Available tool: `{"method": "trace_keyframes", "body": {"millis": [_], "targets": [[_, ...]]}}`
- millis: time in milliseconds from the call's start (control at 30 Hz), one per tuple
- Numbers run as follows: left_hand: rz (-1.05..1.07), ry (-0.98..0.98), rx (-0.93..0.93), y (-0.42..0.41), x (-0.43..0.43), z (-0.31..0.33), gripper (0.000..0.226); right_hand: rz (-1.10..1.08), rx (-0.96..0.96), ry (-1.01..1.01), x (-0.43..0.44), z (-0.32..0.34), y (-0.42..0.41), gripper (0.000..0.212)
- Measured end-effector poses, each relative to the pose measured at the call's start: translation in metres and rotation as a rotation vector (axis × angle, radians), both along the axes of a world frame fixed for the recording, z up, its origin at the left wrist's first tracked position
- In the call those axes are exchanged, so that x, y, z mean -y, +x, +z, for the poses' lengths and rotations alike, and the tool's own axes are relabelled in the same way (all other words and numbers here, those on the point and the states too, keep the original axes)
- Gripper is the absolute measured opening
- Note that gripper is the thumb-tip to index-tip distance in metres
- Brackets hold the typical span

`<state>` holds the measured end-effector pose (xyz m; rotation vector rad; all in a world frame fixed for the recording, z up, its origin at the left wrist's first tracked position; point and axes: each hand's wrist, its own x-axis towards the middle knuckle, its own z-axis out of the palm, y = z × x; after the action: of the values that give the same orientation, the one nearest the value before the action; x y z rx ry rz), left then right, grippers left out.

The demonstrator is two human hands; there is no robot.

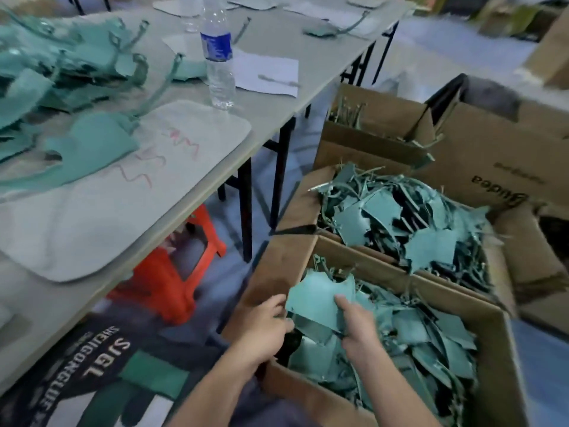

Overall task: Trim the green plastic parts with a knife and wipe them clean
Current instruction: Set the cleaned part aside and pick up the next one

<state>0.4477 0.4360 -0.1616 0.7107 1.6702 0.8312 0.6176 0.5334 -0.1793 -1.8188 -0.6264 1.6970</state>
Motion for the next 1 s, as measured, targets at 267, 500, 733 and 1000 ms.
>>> {"method": "trace_keyframes", "body": {"millis": [267,500,733,1000], "targets": [[0.019,0.039,-0.154,-0.021,0.000,0.008,0.064,0.150,0.178,-0.218,0.054,-0.084,-0.020,0.022],[0.309,0.168,0.017,-0.052,0.014,0.063,0.026,0.206,-0.244,-0.135,0.056,-0.002,-0.104,0.019],[0.427,0.294,-0.607,-0.098,0.038,0.156,0.047,0.513,-0.538,0.403,0.045,0.150,-0.166,0.020],[0.979,0.201,-1.060,-0.158,0.103,0.222,0.030,0.920,-0.527,0.666,0.119,0.237,-0.285,0.023]]}}
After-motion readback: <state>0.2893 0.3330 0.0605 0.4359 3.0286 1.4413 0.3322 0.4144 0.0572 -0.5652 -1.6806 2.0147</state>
